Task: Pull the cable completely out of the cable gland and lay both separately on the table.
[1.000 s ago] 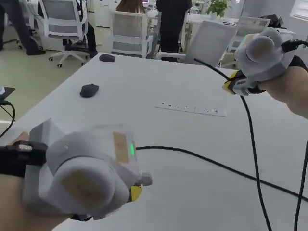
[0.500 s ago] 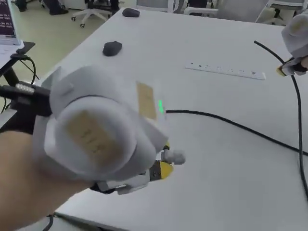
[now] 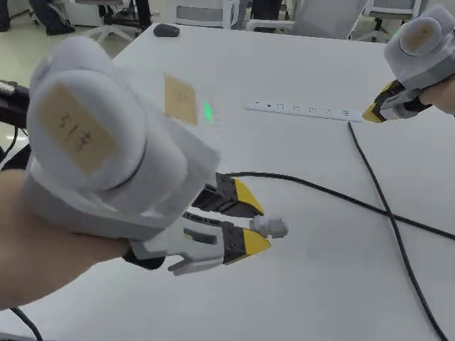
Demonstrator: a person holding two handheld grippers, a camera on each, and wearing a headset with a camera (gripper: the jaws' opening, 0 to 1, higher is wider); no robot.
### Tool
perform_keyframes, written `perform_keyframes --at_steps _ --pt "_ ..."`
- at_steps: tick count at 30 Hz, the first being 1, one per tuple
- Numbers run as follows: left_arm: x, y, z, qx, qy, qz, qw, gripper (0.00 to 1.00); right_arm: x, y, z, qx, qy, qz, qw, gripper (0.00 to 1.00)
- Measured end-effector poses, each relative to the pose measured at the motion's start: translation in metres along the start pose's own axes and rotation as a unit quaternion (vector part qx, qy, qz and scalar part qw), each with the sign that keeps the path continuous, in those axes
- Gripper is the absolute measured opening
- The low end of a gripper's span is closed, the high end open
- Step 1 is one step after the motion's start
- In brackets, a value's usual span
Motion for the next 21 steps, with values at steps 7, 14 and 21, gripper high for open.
perform_keyframes --at_steps 7,14,21 --pt "0.019 0.015 0.007 -0.034 -0.035 -0.06 0.997 0.17 -0.089 0.054 -0.011 0.052 -0.044 0.053 0.9963 0.21" --pt "0.065 0.028 -0.03 0.011 0.037 -0.102 0.994 0.17 -0.153 0.112 -0.044 0.084 -0.026 0.084 0.9926 0.24" --pt "0.102 0.042 -0.082 -0.031 0.069 -0.131 0.9885 0.17 -0.2 0.163 -0.064 0.157 0.003 0.102 0.9822 0.24"
Point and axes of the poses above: the centre of the closed fingertips' face, and the gripper's own axes: x roughly forward along the fingers, y roughly to its left, z roughly out of its top, the point moved 5 cm from there along -x, roughly backward along the fingers, and after that the axes turned 13 degrees about -z, right-handed, at the moved point
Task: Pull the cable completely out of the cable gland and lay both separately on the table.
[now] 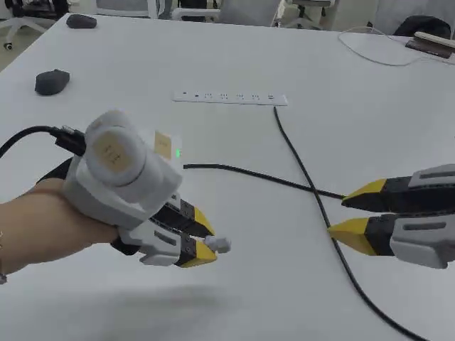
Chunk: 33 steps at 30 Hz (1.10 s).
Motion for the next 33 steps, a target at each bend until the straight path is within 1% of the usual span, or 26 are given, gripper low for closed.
perform_keyframes --at_steps 1,2,4,5,6,8,9,10,11,12,13,14,15,17,18,20,22,24,25,27,28,29,30,31,32,33 --pt "0.005 0.002 -0.007 -0.034 -0.013 -0.007 0.9993 0.17 -0.001 0.005 -0.002 -0.005 0.0 -0.002 1.0 0.24" --pt "0.009 0.003 -0.009 -0.038 -0.021 -0.01 0.999 0.17 -0.002 0.011 -0.006 -0.005 0.005 -0.003 1.0 0.24" --pt "0.016 0.008 -0.019 -0.05 -0.016 -0.015 0.9985 0.17 -0.002 0.018 -0.01 0.002 0.011 -0.002 0.9999 0.23" --pt "0.017 0.007 -0.02 -0.053 -0.015 -0.014 0.9984 0.17 -0.001 0.02 -0.01 0.003 0.011 -0.001 0.9999 0.23" --pt "0.023 0.008 -0.027 -0.046 -0.007 -0.013 0.9988 0.17 -0.001 0.023 -0.009 0.003 0.01 0.002 0.9999 0.23" --pt "0.029 0.007 -0.033 -0.039 0.01 -0.017 0.999 0.17 -0.002 0.023 -0.007 0.004 0.005 0.002 1.0 0.22" --pt "0.031 0.006 -0.035 -0.041 0.012 -0.016 0.9989 0.17 -0.002 0.023 -0.005 0.006 0.001 -0.001 1.0 0.23" --pt "0.032 0.005 -0.039 -0.032 0.029 -0.013 0.999 0.17 -0.003 0.023 -0.004 0.008 -0.002 -0.004 1.0 0.22" --pt "0.031 0.004 -0.043 -0.032 0.041 -0.01 0.9986 0.17 -0.003 0.023 -0.002 0.013 -0.006 -0.007 0.9999 0.22" --pt "0.032 0.006 -0.037 -0.024 0.008 -0.006 0.9997 0.18 -0.005 0.023 -0.002 0.014 -0.008 -0.009 0.9998 0.22" --pt "0.03 0.007 -0.041 -0.045 0.027 -0.005 0.9986 0.18 -0.005 0.023 -0.001 0.014 -0.008 -0.01 0.9998 0.23" --pt "0.028 0.009 -0.041 -0.053 0.022 -0.005 0.9983 0.18 -0.007 0.024 -0.002 0.014 -0.008 -0.01 0.9998 0.23" --pt "0.028 0.008 -0.041 -0.054 0.025 -0.004 0.9982 0.2 -0.007 0.025 -0.003 0.012 -0.007 -0.011 0.9998 0.23" --pt "0.022 0.006 -0.039 -0.048 0.023 0.006 0.9985 0.3 -0.009 0.026 -0.005 0.01 -0.003 -0.014 0.9998 0.23" --pt "0.019 0.007 -0.039 -0.052 0.022 0.008 0.9984 0.33 -0.01 0.026 -0.005 0.009 -0.001 -0.015 0.9998 0.23" --pt "0.01 0.003 -0.033 -0.063 0.012 0.015 0.9978 0.38 -0.011 0.026 -0.006 0.009 0.0 -0.016 0.9998 0.24" --pt "-0.002 -0.006 -0.024 -0.068 0.003 0.014 0.9976 0.37 -0.013 0.029 -0.005 0.009 0.001 -0.013 0.9999 0.24" --pt "-0.016 -0.017 -0.013 -0.08 -0.009 0.015 0.9966 0.36 -0.015 0.032 -0.005 0.006 0.003 -0.011 0.9999 0.25" --pt "-0.024 -0.026 -0.005 -0.094 -0.025 0.012 0.9952 0.36 -0.016 0.033 -0.004 0.006 0.003 -0.01 0.9999 0.25" --pt "-0.038 -0.036 0.007 -0.101 -0.04 0.021 0.9938 0.36 -0.02 0.034 -0.002 0.008 0.002 -0.008 0.9999 0.26" --pt "-0.048 -0.044 0.014 -0.107 -0.047 0.027 0.9927 0.36 -0.022 0.034 -0.001 0.011 0.001 -0.005 0.9999 0.26" --pt "-0.055 -0.049 0.019 -0.116 -0.054 0.029 0.9914 0.36 -0.023 0.035 -0.001 0.013 0.0 -0.004 0.9999 0.26" --pt "-0.065 -0.057 0.025 -0.143 -0.068 0.035 0.9867 0.37 -0.026 0.036 -0.001 0.016 -0.001 -0.002 0.9999 0.26" --pt "-0.072 -0.061 0.03 -0.158 -0.085 0.044 0.9828 0.37 -0.027 0.036 -0.001 0.018 -0.001 -0.001 0.9998 0.27" --pt "-0.079 -0.065 0.038 -0.159 -0.112 0.056 0.9792 0.37 -0.029 0.037 -0.001 0.026 0.001 0.003 0.9997 0.27" --pt "-0.089 -0.073 0.042 -0.173 -0.131 0.068 0.9739 0.36 -0.03 0.038 -0.002 0.033 0.0 0.005 0.9995 0.27"
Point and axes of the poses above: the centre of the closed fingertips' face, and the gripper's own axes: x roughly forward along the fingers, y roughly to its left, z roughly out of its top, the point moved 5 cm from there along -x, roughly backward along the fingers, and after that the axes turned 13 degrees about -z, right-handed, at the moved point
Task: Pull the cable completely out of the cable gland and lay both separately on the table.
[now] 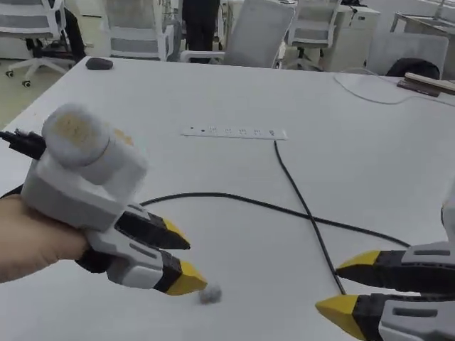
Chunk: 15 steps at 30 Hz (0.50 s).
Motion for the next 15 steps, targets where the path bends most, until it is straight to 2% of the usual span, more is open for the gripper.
perform_keyframes --at_steps 2,3,5,6,7,9,10,11,13,15 --pt "-0.014 -0.01 -0.001 -0.006 -0.011 0.027 0.9996 0.36 0.0 0.002 -0.002 0.016 -0.006 0.01 0.9998 0.28" --pt "-0.019 -0.014 -0.004 -0.008 -0.009 0.037 0.9992 0.36 0.0 0.005 -0.004 0.038 -0.007 0.023 0.999 0.27" --pt "-0.03 -0.022 -0.012 -0.015 -0.005 0.069 0.9975 0.38 -0.001 0.008 -0.01 0.059 -0.001 0.046 0.9972 0.29" --pt "-0.035 -0.024 -0.016 -0.018 -0.005 0.082 0.9964 0.39 -0.002 0.007 -0.014 0.075 0.004 0.047 0.9961 0.3" --pt "-0.041 -0.028 -0.022 -0.018 -0.001 0.104 0.9944 0.39 -0.002 0.006 -0.016 0.077 0.006 0.045 0.996 0.3" --pt "-0.051 -0.034 -0.032 -0.023 0.004 0.129 0.9914 0.39 -0.005 0.005 -0.02 0.084 0.008 0.042 0.9955 0.31" --pt "-0.056 -0.036 -0.034 -0.021 0.001 0.137 0.9904 0.39 -0.007 0.006 -0.021 0.088 0.006 0.044 0.9951 0.32" --pt "-0.061 -0.038 -0.036 -0.027 -0.015 0.15 0.9882 0.39 -0.008 0.008 -0.022 0.093 0.006 0.049 0.9945 0.33" --pt "-0.068 -0.044 -0.042 -0.039 -0.021 0.147 0.9882 0.39 -0.013 0.011 -0.023 0.102 0.006 0.062 0.9928 0.33" --pt "-0.073 -0.048 -0.048 -0.044 -0.022 0.157 0.9863 0.39 -0.017 0.014 -0.025 0.112 0.011 0.068 0.9914 0.34"
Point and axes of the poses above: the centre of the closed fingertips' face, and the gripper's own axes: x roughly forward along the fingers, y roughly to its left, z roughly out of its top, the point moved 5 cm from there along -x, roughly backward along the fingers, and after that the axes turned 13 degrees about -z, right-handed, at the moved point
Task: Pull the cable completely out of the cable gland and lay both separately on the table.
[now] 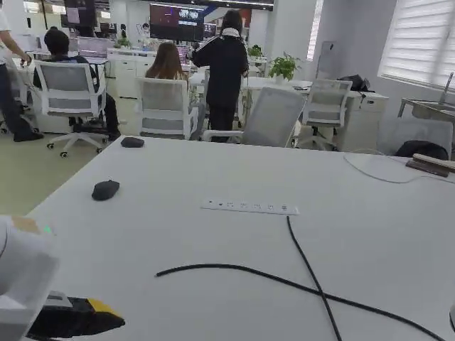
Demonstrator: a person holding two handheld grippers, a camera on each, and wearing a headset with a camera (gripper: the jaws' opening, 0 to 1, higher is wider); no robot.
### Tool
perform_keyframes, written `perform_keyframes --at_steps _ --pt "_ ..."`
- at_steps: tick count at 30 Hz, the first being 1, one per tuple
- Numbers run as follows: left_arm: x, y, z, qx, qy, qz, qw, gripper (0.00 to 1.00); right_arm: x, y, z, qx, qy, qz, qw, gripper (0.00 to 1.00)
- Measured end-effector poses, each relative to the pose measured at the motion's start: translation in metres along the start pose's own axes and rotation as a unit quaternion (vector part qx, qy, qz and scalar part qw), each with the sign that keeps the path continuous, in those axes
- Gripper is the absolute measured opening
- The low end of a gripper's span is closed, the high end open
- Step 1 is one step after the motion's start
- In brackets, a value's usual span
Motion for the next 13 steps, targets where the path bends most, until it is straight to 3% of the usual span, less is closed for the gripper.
perform_keyframes --at_steps 5,8,13 --pt "-0.013 -0.001 -0.011 -0.023 -0.014 0.027 0.9993 0.44 -0.006 0.007 -0.005 0.041 -0.007 0.006 0.9991 0.39" --pt "-0.014 0.0 -0.021 -0.04 -0.013 0.037 0.9984 0.5 -0.007 0.011 -0.003 0.076 -0.033 0.011 0.9965 0.39" --pt "-0.01 -0.004 -0.031 -0.055 -0.021 0.043 0.9974 0.53 -0.008 0.01 -0.003 0.087 -0.035 0.005 0.9956 0.4"
Point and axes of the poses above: the centre of the closed fingertips' face, and the gripper's own axes: x roughly forward along the fingers, y roughly to its left, z roughly out of its top, the point moved 5 cm from there along -x, roughly backward along the fingers, and after that the axes turned 13 degrees about -z, right-handed, at the moved point
